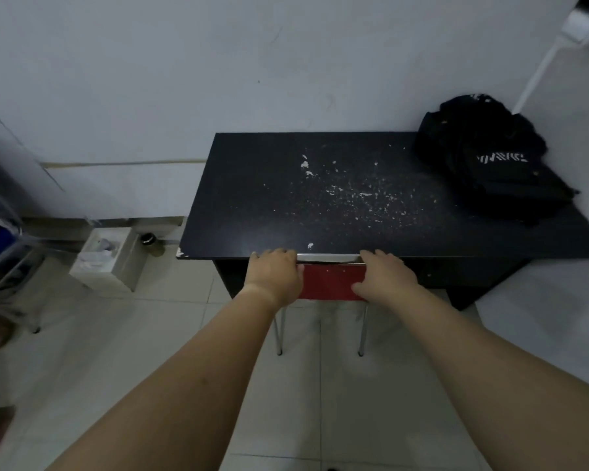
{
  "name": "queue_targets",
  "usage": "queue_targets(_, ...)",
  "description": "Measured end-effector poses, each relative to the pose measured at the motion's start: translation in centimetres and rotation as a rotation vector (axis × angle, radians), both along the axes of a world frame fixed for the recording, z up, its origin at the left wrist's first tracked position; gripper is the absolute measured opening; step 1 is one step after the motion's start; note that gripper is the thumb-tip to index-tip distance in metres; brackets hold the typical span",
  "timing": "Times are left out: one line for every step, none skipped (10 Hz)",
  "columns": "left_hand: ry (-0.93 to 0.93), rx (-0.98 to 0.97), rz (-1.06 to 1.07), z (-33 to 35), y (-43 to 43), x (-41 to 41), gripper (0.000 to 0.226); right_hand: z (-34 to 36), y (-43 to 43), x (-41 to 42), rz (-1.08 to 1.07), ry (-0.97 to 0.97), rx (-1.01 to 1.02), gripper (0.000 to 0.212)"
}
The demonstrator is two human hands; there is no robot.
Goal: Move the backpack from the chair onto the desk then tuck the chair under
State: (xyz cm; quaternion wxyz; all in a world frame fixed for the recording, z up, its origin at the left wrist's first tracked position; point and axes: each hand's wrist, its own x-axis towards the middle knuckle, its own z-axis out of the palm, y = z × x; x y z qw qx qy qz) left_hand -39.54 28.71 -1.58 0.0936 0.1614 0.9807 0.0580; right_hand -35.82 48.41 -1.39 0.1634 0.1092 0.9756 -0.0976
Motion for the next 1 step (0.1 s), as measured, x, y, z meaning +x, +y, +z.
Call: queue_targets(0.061,-0.001,-0.027,1.66,-2.00,1.35,0.035,2.36,-2.58,2.29,-0.070,0.053,-0.051,0.051)
